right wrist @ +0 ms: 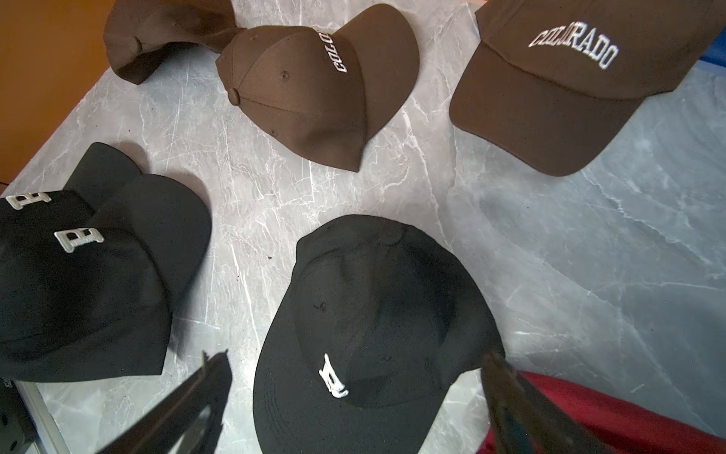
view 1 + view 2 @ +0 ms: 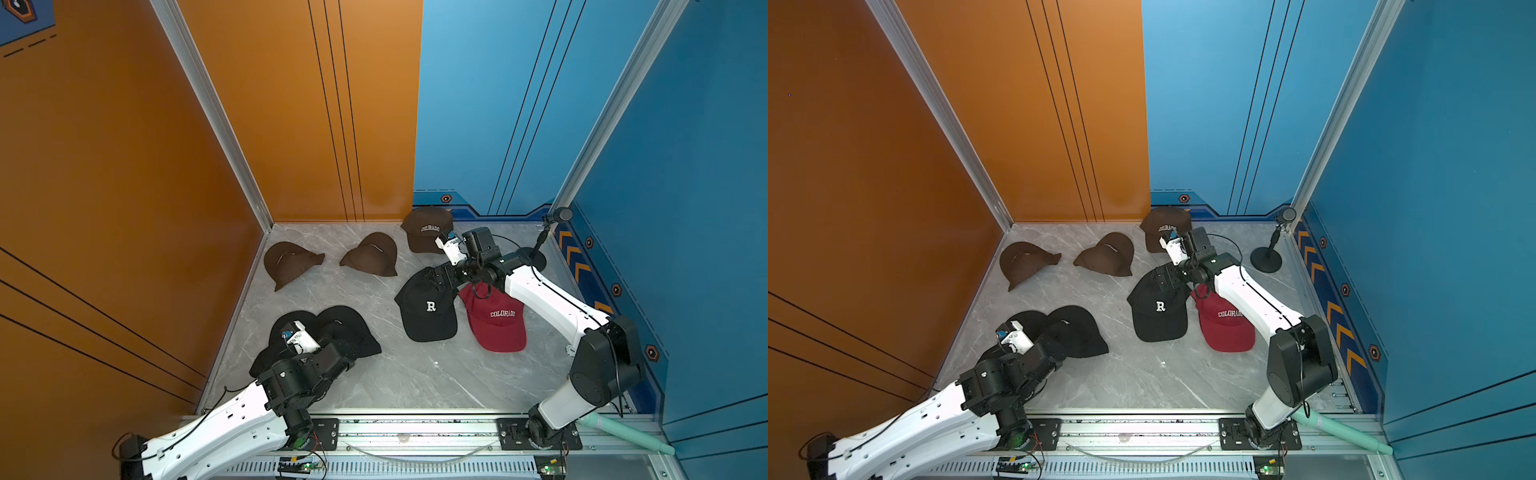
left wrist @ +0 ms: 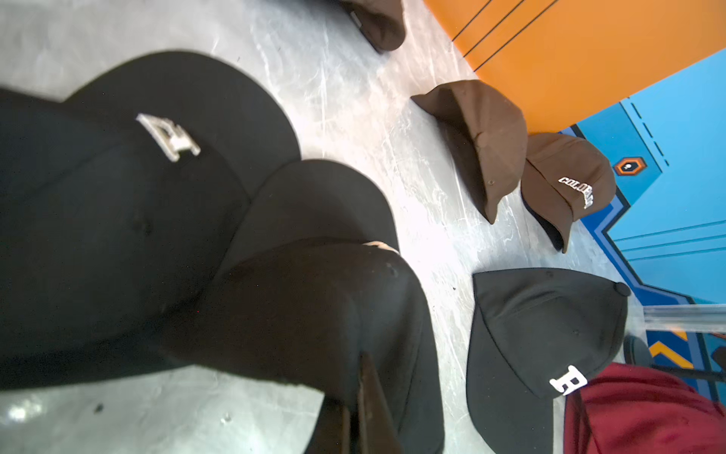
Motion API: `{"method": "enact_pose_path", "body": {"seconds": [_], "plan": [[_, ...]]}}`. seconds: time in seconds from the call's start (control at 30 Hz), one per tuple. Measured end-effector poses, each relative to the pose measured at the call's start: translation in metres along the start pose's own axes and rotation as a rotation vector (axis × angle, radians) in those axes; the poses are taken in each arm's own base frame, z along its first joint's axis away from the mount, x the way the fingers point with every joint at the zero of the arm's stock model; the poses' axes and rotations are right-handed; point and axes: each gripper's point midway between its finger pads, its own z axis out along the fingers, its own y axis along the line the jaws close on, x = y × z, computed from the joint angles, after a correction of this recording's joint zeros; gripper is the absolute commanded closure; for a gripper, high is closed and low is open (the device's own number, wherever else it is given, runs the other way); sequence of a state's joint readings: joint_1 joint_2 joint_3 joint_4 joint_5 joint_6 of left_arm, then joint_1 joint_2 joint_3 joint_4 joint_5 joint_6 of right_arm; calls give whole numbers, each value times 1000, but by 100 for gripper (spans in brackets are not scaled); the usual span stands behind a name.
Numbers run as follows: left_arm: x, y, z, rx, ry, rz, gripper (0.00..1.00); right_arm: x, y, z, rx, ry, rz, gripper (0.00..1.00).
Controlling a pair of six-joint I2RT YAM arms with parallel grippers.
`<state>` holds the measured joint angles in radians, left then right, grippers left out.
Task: Stack the baseball caps by color
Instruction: Pick up the baseball cap from the center of the board, then place the baseball cap at the center of the board.
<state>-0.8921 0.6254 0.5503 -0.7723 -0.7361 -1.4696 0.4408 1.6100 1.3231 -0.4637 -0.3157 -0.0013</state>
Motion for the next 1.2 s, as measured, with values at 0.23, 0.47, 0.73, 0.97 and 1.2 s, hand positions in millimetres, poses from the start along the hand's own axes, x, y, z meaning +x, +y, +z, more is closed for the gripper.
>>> {"method": "enact_pose_path", "body": {"seconds": [0.23, 0.47, 0.73, 0.97, 1.2], "plan": [[-20, -31, 10, 77, 64, 119, 100, -1, 4, -2, -5, 7, -7, 0], [-18, -127, 20, 309, 317, 349, 100, 2, 6, -3, -8, 22, -6, 0], [-26, -192, -21, 685, 473, 470, 100, 6, 11, -7, -13, 40, -7, 0], [-1, -196, -49, 878, 632, 529, 100, 1, 23, -18, -23, 16, -27, 0], [34, -174, -58, 938, 793, 539, 100, 7, 27, -18, -10, 42, -35, 0]]}}
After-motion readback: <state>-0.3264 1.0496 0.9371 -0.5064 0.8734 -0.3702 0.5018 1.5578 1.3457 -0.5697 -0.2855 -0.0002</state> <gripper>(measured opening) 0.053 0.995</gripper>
